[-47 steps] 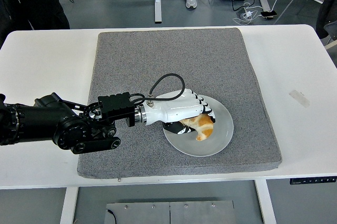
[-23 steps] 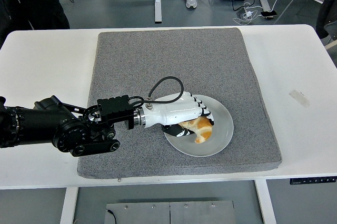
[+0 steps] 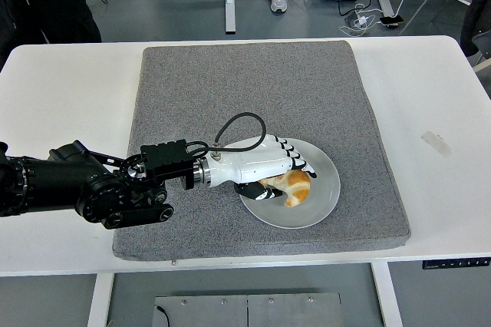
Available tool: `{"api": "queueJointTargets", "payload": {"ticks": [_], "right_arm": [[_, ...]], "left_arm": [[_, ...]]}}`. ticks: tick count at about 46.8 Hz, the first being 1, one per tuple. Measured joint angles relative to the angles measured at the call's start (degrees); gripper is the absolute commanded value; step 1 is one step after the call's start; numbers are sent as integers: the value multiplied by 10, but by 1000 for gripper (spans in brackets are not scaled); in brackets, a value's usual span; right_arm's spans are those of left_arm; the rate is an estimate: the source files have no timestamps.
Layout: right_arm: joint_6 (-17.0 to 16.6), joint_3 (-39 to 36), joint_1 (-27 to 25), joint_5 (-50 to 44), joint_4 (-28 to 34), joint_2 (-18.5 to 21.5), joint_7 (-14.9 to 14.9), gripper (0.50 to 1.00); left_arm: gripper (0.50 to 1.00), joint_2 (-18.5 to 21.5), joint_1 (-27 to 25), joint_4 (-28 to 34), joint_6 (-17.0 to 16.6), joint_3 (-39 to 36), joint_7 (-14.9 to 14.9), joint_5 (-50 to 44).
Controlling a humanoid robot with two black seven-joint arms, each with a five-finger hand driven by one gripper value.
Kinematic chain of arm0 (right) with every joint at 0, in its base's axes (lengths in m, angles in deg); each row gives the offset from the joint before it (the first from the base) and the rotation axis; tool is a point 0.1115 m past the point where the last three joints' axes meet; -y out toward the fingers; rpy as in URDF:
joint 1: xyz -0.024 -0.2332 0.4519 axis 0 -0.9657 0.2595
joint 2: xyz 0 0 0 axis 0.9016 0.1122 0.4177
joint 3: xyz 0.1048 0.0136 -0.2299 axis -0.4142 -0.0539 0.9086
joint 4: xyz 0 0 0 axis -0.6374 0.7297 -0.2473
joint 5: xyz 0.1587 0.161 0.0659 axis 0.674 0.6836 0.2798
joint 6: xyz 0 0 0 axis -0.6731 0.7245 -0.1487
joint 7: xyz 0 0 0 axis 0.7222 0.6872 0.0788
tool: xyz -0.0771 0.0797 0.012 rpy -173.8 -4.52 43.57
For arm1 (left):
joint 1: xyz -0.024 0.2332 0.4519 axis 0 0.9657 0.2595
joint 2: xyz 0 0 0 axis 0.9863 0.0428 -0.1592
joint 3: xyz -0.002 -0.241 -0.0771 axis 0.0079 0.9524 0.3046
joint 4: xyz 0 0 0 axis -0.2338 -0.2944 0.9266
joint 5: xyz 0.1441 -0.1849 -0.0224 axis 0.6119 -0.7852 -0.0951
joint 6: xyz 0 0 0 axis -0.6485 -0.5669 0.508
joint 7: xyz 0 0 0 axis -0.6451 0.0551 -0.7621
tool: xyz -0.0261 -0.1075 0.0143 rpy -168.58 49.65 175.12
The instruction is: Place the bread on the plate
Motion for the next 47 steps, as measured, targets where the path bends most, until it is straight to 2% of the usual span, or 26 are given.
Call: {"api": "queueJointTargets", "payload": {"ticks": [8,18,22,28,36,47], "right_arm": [[0,0,0,0,0,0,0,1000],[0,0,0,0,0,0,0,1000],[0,0,0,0,0,0,0,1000],[0,0,0,0,0,0,0,1000],[0,0,0,0,0,0,0,1000],[0,0,0,0,0,0,0,1000]], "left_arm": [[954,1,0,0,0,0,-1,0],[961,5,0,3,0,-1,-7,-1],[960,11,-5,9,0,0,-23,-4],[958,31,-13,22,0,3,-70,-7],[958,69,-29,74,0,5,-114,-7],[958,99,-35,92,0,24,-121,-9]]}}
